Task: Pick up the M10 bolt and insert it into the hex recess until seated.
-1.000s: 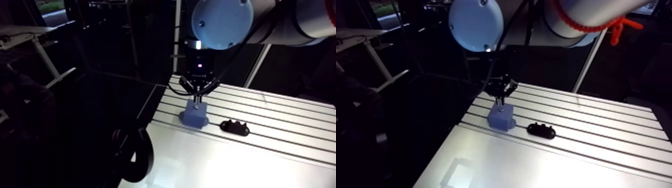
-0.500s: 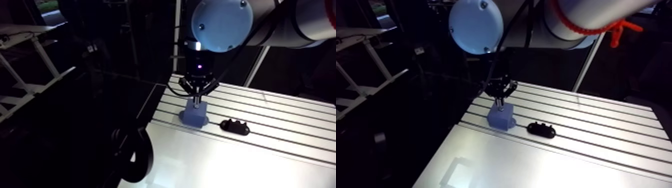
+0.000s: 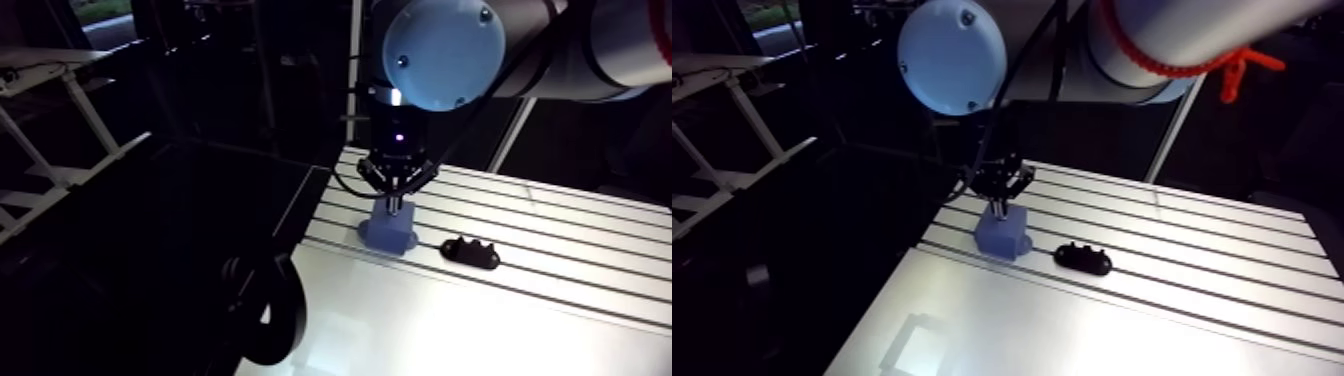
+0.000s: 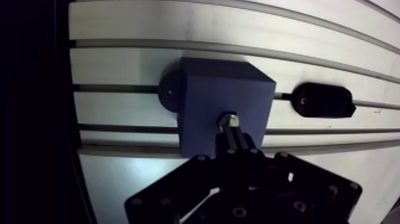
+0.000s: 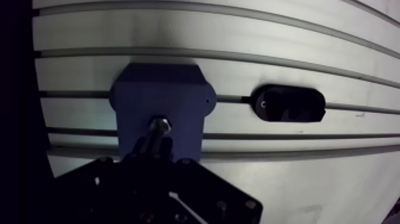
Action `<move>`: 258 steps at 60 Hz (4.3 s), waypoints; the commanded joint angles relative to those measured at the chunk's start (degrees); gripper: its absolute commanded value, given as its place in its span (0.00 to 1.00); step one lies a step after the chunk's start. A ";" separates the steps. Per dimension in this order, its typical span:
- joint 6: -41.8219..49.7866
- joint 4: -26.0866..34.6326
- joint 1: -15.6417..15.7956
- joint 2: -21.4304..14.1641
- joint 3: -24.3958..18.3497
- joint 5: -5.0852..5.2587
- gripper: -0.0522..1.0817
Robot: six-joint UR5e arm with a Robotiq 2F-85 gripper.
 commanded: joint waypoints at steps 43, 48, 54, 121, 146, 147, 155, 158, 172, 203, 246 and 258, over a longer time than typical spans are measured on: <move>-0.88 -0.06 0.04 0.55 0.47 0.00 1.00; -0.89 -0.07 0.04 0.49 0.46 0.00 1.00; -0.89 -0.06 -0.03 0.57 0.37 -0.07 1.00; -2.47 -0.08 -0.39 -0.54 -0.66 2.11 1.00; -3.64 11.11 -1.77 -3.87 -8.43 1.60 0.87; -4.00 12.45 -2.02 -4.21 -8.94 1.59 0.65; -4.15 19.55 -2.30 -5.08 -11.16 0.91 0.05; -4.15 21.42 -2.64 -5.71 -11.56 1.04 0.05; -2.38 23.22 -4.77 -8.73 -11.89 2.08 0.05; -1.95 25.32 -5.76 -10.86 -20.44 2.20 0.05; -4.22 29.30 -9.02 -11.45 -24.95 2.36 0.05; -6.60 29.39 -12.94 -11.56 -24.61 2.13 0.06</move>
